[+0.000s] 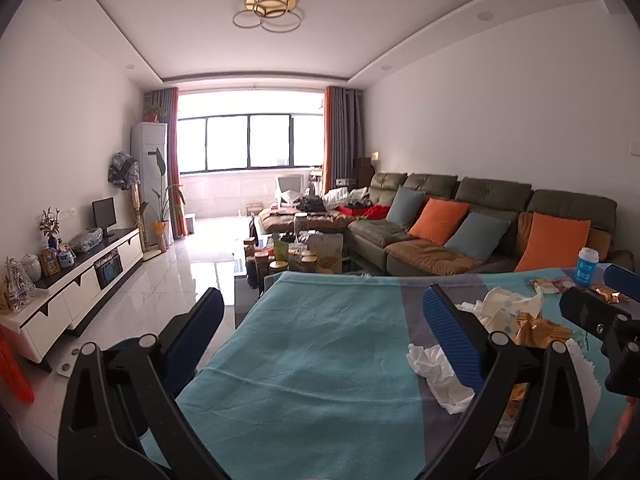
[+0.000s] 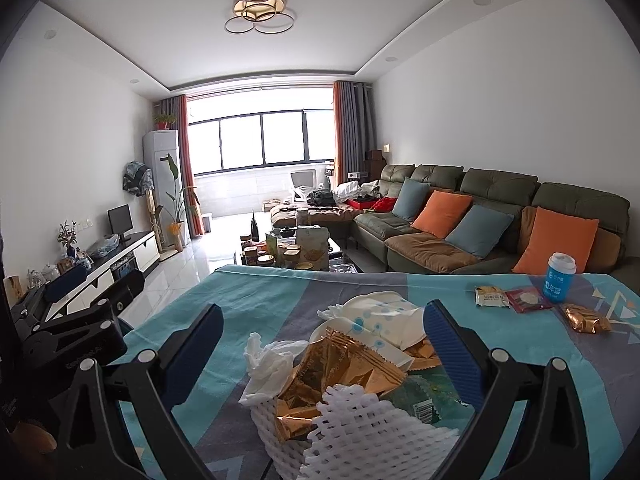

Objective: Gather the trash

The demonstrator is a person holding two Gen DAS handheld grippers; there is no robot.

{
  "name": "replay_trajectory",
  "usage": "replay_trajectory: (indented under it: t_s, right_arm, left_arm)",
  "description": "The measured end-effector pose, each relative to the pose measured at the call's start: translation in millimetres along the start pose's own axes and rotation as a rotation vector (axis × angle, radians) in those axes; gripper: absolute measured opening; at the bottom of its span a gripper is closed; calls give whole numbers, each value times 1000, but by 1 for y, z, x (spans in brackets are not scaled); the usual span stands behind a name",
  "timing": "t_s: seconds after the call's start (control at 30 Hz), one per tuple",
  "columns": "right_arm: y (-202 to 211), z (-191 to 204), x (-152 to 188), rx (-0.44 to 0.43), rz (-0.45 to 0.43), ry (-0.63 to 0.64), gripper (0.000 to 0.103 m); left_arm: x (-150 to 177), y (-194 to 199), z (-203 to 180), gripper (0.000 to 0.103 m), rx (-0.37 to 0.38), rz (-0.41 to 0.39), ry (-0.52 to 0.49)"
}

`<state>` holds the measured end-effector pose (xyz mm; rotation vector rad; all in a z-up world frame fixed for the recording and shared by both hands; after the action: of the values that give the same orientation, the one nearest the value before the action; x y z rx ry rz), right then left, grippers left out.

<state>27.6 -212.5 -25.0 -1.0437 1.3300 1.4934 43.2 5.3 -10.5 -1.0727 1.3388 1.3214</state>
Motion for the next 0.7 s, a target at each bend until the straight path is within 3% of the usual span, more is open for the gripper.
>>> replay_trajectory:
  t_s: [0.7]
  right_arm:
    - [-1, -2, 3, 6, -6, -14, 97]
  left_arm:
    - [-1, 4, 0, 98, 23, -14, 2]
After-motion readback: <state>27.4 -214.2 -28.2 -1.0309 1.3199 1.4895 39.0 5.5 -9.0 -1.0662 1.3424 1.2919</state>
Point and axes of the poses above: each gripper's, at about its wrist camera, not at the fingertips, and y roughly against the way its jaws point, z to its left, x to its underside, the point moved 6 cm from there along -y, roughly the way its jaws point
